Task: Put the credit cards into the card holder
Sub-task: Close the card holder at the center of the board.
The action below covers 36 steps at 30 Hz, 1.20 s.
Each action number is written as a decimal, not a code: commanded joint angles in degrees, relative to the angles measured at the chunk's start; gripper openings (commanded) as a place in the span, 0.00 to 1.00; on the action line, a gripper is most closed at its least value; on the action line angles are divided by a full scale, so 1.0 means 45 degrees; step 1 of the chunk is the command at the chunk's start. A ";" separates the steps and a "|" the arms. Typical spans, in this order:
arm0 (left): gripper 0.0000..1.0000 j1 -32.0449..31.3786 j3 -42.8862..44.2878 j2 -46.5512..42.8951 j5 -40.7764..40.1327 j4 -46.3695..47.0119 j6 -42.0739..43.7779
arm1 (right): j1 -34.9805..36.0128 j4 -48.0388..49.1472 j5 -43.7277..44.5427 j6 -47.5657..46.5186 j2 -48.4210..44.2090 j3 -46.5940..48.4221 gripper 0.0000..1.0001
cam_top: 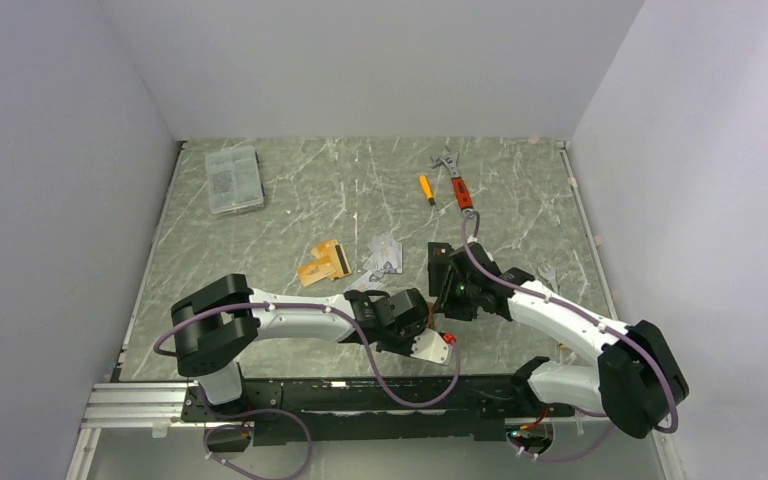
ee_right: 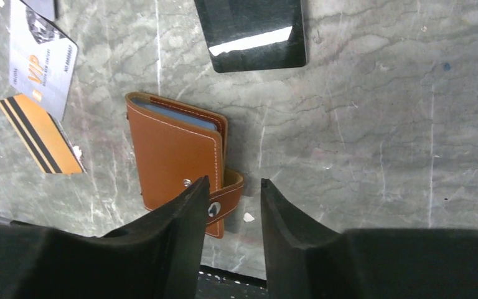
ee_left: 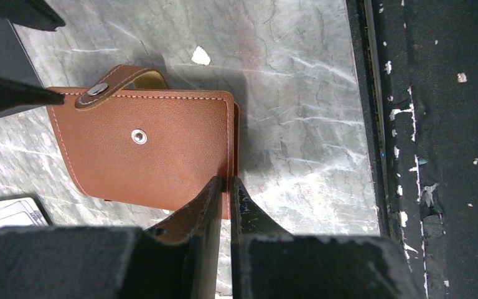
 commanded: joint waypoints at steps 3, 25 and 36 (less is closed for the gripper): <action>0.14 -0.0008 0.0131 0.0183 -0.0270 -0.0911 0.0162 | 0.0159 -0.0044 -0.0154 -0.0051 0.0457 0.1214 0.43; 0.21 -0.0008 0.0266 0.0216 -0.0510 -0.1093 0.0181 | 0.0697 -0.1298 0.0749 -0.0062 0.1468 0.1541 0.10; 0.34 -0.0027 0.0544 0.0371 -0.0569 -0.1232 0.0181 | 0.0706 -0.1202 -0.0036 -0.0075 0.1683 0.2216 0.48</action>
